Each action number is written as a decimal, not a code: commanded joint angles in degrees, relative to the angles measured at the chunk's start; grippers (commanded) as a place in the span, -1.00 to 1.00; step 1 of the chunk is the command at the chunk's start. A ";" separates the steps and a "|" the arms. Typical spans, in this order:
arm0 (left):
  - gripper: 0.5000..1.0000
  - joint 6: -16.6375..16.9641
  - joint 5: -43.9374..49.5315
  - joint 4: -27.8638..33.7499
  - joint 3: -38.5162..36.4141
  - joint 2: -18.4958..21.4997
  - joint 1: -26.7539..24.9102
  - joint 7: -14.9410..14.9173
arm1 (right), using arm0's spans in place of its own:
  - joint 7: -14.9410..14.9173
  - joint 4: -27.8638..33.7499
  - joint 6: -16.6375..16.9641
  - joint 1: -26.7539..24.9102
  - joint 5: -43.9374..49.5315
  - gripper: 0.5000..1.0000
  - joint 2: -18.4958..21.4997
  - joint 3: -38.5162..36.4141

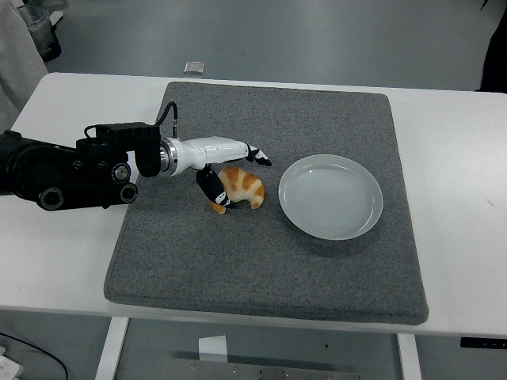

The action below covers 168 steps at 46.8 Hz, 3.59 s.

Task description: Place the bread on the plate

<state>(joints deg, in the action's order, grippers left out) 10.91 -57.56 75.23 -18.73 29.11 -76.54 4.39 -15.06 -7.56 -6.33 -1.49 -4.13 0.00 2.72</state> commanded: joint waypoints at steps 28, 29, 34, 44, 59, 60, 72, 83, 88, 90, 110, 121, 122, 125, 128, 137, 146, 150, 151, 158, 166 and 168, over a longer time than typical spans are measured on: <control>0.81 3.51 -2.29 -2.37 -0.08 -1.60 2.54 0.00 | 0.03 0.00 0.00 0.00 0.08 0.73 0.00 0.00; 0.81 3.51 -2.29 -2.37 -0.08 -1.60 2.54 0.00 | 0.03 0.00 0.09 0.00 0.00 0.73 0.00 0.00; 0.77 3.51 -2.29 -2.37 -0.08 -1.60 2.54 0.00 | -0.06 0.00 0.01 0.00 0.00 0.73 0.00 0.00; 0.62 3.51 -2.82 -2.28 -0.17 -1.60 2.54 0.09 | -0.06 0.00 0.00 0.00 0.00 0.73 0.00 0.00; 0.35 3.07 -3.08 -2.28 -0.69 -1.60 2.54 0.09 | 0.03 0.00 0.09 0.00 0.00 0.73 0.00 0.00; 0.35 3.07 -3.08 -2.28 -0.87 -1.60 2.54 0.09 | 0.03 0.00 0.01 0.00 0.00 0.73 0.00 0.00; 0.29 3.07 -3.08 -2.28 -1.31 -1.51 2.45 0.09 | -0.06 0.00 0.00 0.00 0.00 0.73 0.00 0.00; -0.08 3.07 -4.57 -2.20 -1.31 -1.34 2.36 0.09 | 0.03 0.00 0.00 0.00 0.00 0.73 0.00 0.00; -0.40 3.07 -5.63 -2.20 -1.40 -1.25 2.36 0.09 | 0.03 0.00 0.00 0.00 0.00 0.73 0.00 0.00; -0.49 3.07 -5.72 -2.11 -1.40 -1.25 2.36 0.09 | 0.03 0.00 0.09 0.00 0.00 0.73 0.00 0.00; -1.00 3.07 -8.00 -2.20 -1.31 -0.99 1.83 0.09 | 0.03 0.00 0.00 0.00 0.00 0.73 0.00 0.00; -1.00 3.33 -11.34 -2.11 -1.31 -0.11 0.69 0.09 | -0.06 0.00 0.00 0.00 0.00 0.73 0.00 0.00; -1.00 3.33 -11.52 -2.02 -1.31 0.15 0.43 0.09 | 0.03 0.00 0.00 0.00 0.00 0.73 0.00 0.00; -1.00 3.42 -11.52 -2.02 -1.22 0.59 -0.54 0.09 | -0.06 0.00 0.00 0.00 0.00 0.73 0.00 0.00; -1.00 3.42 -11.52 -2.02 -1.22 1.12 -1.33 0.09 | 0.03 0.00 0.00 0.00 0.00 0.73 0.00 0.00; -1.00 3.42 -11.34 -2.02 -0.69 2.18 -3.53 0.09 | -0.06 0.00 0.00 0.00 0.00 0.73 0.00 0.00; -1.00 2.90 -10.55 -2.11 0.45 3.06 -6.16 0.18 | 0.03 0.00 0.00 0.00 0.00 0.73 0.00 0.00; -1.00 2.63 -10.46 -2.02 1.59 3.58 -6.95 0.27 | 0.03 0.00 0.00 0.00 0.00 0.73 0.00 0.00; -1.00 2.54 -10.46 -2.02 1.68 3.67 -7.22 0.35 | 0.03 0.00 0.00 0.00 0.00 0.73 0.00 0.00; -1.00 0.44 -10.29 -2.02 2.64 3.76 -9.24 0.44 | 0.03 0.00 0.00 0.00 0.00 0.73 0.00 0.00; -1.00 -4.75 -9.85 -2.11 6.60 3.67 -9.94 0.44 | 0.03 0.00 0.00 0.00 0.08 0.73 0.00 0.00; -1.00 -5.72 -9.76 -2.11 7.21 3.67 -10.21 0.44 | -0.06 0.00 0.00 0.00 0.00 0.73 0.00 0.00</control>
<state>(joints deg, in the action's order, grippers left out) 6.63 -67.51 73.15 -12.52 32.80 -86.43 4.84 -15.05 -7.56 -6.33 -1.50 -4.13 0.00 2.73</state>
